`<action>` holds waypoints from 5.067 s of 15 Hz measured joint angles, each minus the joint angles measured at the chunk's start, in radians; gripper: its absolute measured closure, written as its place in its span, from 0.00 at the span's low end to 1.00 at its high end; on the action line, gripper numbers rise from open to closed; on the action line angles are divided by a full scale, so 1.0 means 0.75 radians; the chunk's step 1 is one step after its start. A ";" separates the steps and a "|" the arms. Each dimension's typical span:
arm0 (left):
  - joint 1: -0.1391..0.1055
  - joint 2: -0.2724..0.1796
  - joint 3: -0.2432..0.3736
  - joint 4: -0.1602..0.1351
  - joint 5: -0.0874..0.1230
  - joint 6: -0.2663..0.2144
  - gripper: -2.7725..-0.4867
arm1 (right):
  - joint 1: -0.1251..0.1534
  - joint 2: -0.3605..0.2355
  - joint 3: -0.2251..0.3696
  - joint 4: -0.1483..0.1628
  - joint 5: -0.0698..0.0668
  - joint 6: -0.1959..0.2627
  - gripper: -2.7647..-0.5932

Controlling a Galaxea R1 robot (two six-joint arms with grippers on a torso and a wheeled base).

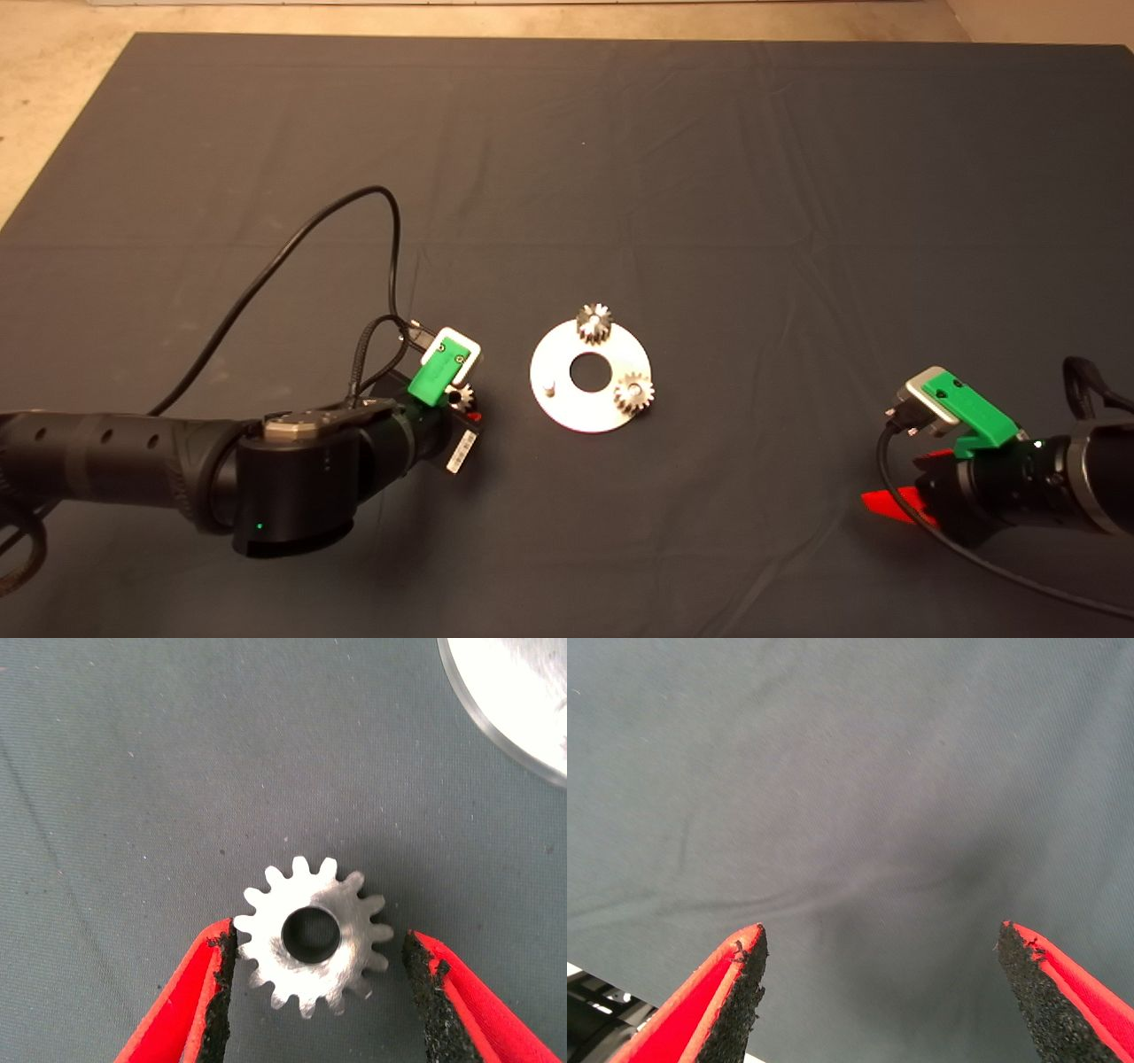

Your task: Install three planetary gears onto the carrier pins

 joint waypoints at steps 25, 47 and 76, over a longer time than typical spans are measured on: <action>0.025 -0.004 0.044 0.011 0.026 0.082 0.90 | -0.070 -0.001 0.005 0.004 0.026 -0.004 0.39; -0.097 0.238 0.082 -0.037 0.071 0.110 0.91 | -0.073 -0.001 0.005 0.004 0.026 -0.029 0.39; -0.100 0.337 -0.062 -0.031 0.065 0.159 0.91 | -0.073 -0.051 0.005 0.004 0.025 -0.044 0.39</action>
